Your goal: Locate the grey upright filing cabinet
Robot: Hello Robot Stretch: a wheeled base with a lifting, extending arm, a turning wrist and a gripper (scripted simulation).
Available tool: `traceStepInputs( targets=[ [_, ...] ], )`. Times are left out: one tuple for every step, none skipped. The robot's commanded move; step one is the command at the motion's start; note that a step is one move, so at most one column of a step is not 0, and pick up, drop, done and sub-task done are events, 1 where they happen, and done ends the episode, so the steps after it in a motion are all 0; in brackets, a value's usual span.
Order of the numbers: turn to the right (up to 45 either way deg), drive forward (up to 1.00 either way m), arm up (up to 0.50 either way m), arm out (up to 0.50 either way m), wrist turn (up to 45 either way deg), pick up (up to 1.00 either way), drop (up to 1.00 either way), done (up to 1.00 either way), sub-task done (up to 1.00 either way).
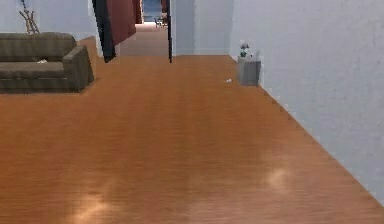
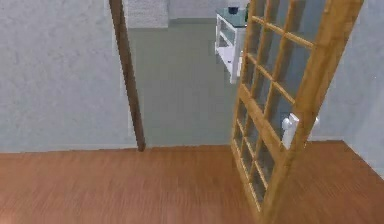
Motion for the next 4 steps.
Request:
traceStepInputs(
  targets=[
    [3.0, 0.0, 0.0, 0.0, 0.0, 0.0, 0.0, 0.0, 0.0],
    [0.0, 0.1, 0.0, 0.0, 0.0, 0.0, 0.0, 0.0, 0.0],
    [-39.0, 0.0, 0.0, 0.0, 0.0, 0.0, 0.0, 0.0, 0.0],
    [0.0, 0.45, 0.0, 0.0, 0.0, 0.0, 0.0, 0.0, 0.0]
  ],
)
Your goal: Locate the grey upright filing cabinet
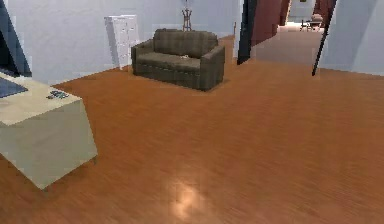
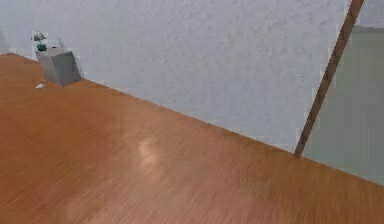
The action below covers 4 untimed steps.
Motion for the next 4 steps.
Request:
traceStepInputs(
  targets=[
    [-45.0, 0.0, 0.0, 0.0, 0.0, 0.0, 0.0, 0.0, 0.0],
    [-9.0, 0.0, 0.0, 0.0, 0.0, 0.0, 0.0, 0.0, 0.0],
    [0.0, 0.7, 0.0, 0.0, 0.0, 0.0, 0.0, 0.0, 0.0],
    [-36.0, 0.0, 0.0, 0.0, 0.0, 0.0, 0.0, 0.0, 0.0]
  ],
)
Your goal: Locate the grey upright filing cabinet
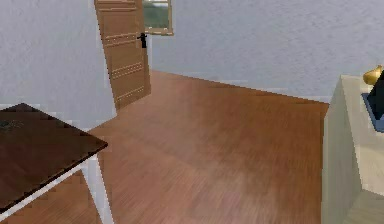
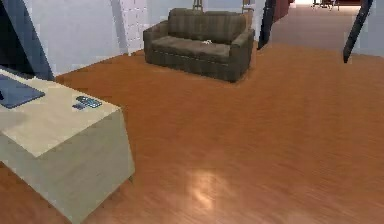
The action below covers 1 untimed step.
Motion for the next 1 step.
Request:
traceStepInputs(
  targets=[
    [0.0, 1.0, 0.0, 0.0, 0.0, 0.0, 0.0, 0.0, 0.0]
  ],
)
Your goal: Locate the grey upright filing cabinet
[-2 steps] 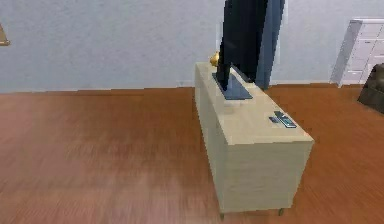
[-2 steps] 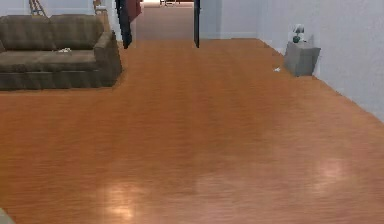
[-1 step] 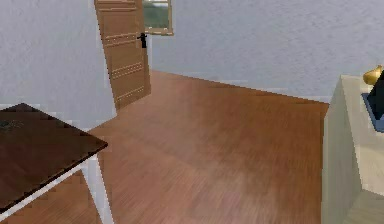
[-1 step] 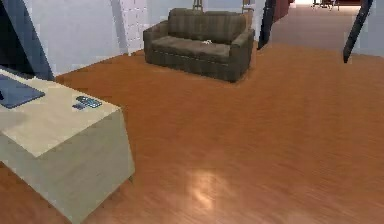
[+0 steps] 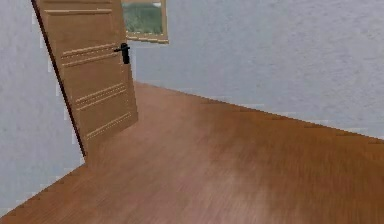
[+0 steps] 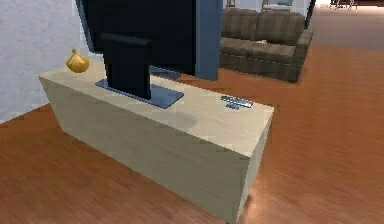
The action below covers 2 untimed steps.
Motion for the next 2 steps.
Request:
traceStepInputs(
  targets=[
    [-6.0, 0.0, 0.0, 0.0, 0.0, 0.0, 0.0, 0.0, 0.0],
    [0.0, 0.25, 0.0, 0.0, 0.0, 0.0, 0.0, 0.0, 0.0]
  ],
)
